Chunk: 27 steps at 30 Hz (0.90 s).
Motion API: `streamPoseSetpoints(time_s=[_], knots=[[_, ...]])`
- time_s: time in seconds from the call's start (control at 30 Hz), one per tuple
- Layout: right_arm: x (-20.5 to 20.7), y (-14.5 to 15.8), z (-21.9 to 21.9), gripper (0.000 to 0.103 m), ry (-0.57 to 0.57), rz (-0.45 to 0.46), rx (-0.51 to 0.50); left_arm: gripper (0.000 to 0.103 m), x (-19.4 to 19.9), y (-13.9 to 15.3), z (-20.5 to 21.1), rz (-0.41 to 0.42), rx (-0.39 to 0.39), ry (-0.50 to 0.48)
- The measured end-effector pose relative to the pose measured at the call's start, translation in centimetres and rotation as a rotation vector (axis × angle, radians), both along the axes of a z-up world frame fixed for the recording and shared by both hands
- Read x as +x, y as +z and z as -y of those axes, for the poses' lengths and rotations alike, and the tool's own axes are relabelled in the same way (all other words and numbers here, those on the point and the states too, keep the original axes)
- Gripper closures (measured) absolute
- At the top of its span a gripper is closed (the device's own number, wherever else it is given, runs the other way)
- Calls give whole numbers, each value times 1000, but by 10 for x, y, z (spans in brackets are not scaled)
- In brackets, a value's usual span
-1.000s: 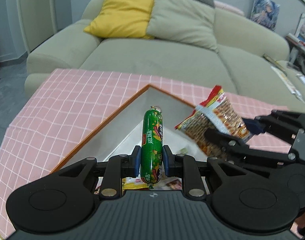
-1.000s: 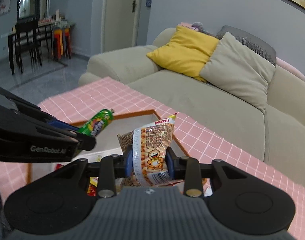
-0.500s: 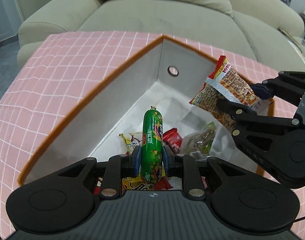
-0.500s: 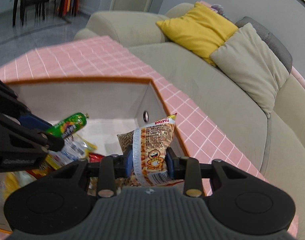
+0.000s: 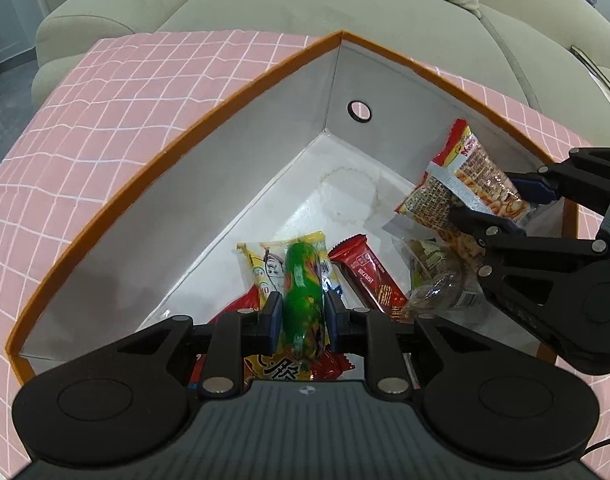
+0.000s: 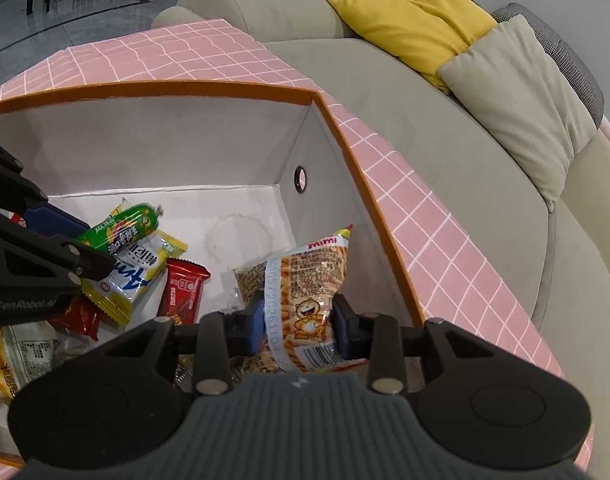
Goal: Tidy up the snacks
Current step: 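Open both grippers to drop the sausage stick and fries bag into the box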
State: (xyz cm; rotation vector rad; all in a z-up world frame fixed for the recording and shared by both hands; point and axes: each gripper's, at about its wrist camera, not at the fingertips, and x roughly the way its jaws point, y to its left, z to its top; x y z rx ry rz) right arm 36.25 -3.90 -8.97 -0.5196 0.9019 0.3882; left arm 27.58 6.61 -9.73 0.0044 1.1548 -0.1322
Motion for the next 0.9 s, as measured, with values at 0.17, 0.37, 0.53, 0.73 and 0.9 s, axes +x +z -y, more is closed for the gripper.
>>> streamPoseSetpoints(time_s=[0.17, 0.37, 0.53, 0.73, 0.9], knots=[[-1, 13, -1, 59, -4, 14, 13, 71, -1, 11, -3, 24, -15, 8], [-13, 37, 1, 39, -13, 58, 35, 50, -10, 35, -12, 77, -47, 72], [-27, 58, 5, 35, -38, 92, 67, 47, -24, 60, -18, 145, -65, 103], [-48, 83, 12, 29, -80, 122, 119, 44, -43, 88, -18, 244, -60, 137], [-70, 98, 17, 26, -111, 129, 169, 44, -62, 105, -18, 305, -82, 151]])
